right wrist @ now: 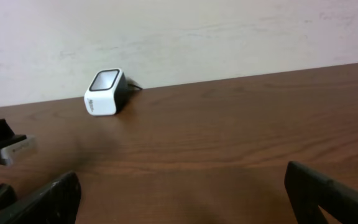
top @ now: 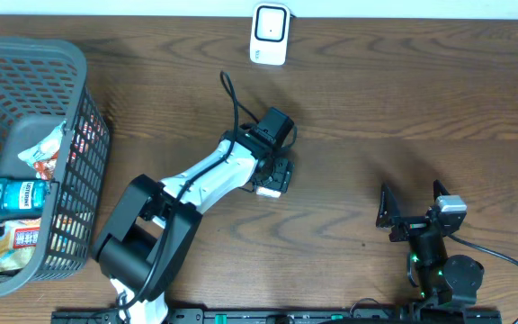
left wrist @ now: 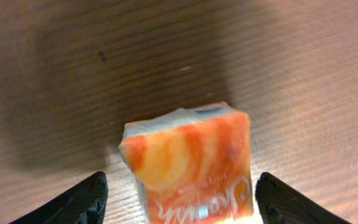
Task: Scan the item barcode
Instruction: 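Carry the orange packet to the table center and release it, then reach the left gripper into the basket and grasp the yellow chip bag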
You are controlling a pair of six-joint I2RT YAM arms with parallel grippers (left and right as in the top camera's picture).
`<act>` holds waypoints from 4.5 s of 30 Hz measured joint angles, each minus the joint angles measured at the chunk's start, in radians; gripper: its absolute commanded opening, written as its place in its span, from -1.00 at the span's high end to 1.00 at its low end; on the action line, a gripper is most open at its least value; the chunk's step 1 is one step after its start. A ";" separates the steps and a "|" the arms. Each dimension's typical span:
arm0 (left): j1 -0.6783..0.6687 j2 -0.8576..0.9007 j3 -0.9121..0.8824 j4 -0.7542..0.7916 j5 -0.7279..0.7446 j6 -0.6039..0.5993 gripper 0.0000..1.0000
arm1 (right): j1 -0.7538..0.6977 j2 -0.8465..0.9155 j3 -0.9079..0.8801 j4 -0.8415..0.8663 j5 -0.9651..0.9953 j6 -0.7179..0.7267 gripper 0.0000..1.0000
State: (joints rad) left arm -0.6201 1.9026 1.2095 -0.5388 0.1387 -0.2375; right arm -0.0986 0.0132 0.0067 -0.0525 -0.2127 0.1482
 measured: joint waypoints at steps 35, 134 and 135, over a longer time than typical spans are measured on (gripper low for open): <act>-0.108 -0.088 -0.013 -0.029 0.178 0.027 0.85 | 0.000 0.000 0.000 0.000 0.000 0.000 -0.98; 1.473 -0.256 -0.252 -0.179 -0.203 -0.519 -0.98 | 0.002 0.000 0.000 0.000 0.000 0.000 -0.99; 1.473 -0.266 -0.275 -0.140 -0.200 -0.519 -0.67 | 0.002 0.000 0.000 0.000 0.000 0.000 -0.98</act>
State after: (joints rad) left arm 0.8532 1.6371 0.9348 -0.6788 -0.0616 -0.7563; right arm -0.0967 0.0132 0.0067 -0.0528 -0.2123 0.1482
